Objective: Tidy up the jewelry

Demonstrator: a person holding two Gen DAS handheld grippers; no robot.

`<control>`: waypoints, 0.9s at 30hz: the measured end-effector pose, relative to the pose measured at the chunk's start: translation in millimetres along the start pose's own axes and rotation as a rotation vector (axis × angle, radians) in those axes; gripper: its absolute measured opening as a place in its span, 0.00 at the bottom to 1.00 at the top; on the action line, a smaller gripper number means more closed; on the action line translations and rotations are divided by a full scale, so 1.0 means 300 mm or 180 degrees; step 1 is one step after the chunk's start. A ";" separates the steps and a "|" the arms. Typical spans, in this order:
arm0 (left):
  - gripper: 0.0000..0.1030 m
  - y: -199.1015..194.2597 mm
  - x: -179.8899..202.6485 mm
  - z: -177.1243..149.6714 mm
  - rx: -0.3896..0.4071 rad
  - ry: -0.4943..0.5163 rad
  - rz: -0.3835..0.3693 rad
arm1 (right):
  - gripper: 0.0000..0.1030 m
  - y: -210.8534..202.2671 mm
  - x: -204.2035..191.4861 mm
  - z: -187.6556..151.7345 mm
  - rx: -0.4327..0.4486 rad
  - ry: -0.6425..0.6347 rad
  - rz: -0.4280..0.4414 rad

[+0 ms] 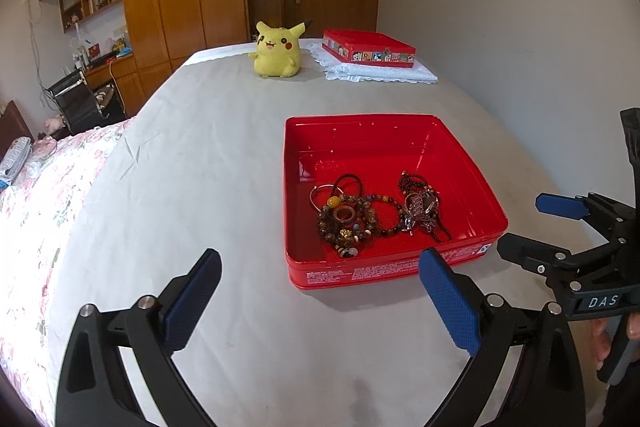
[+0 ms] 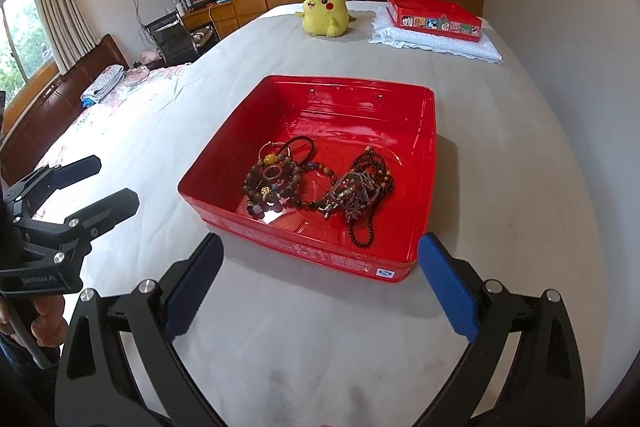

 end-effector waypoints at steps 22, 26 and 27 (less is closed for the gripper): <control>0.96 -0.014 0.000 0.001 0.0003 0.0019 0.0018 | 0.94 -0.017 -0.005 0.000 0.0020 -0.0001 0.0003; 0.96 -0.014 0.001 0.001 0.0007 0.0021 0.0019 | 0.94 -0.018 -0.006 0.001 0.0015 -0.0004 0.0004; 0.96 -0.014 0.002 0.001 0.0005 0.0021 0.0018 | 0.94 -0.017 -0.006 0.001 0.0014 -0.0006 0.0003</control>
Point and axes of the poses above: each gripper's, at about its wrist camera, not at the fingertips, and y roughly the way its jaws point, x to its right, z to its top, the point moved 4 cm from there along y, roughly the way its jaws point, and after that the axes turned 5 degrees about x, right-handed, at the moved point
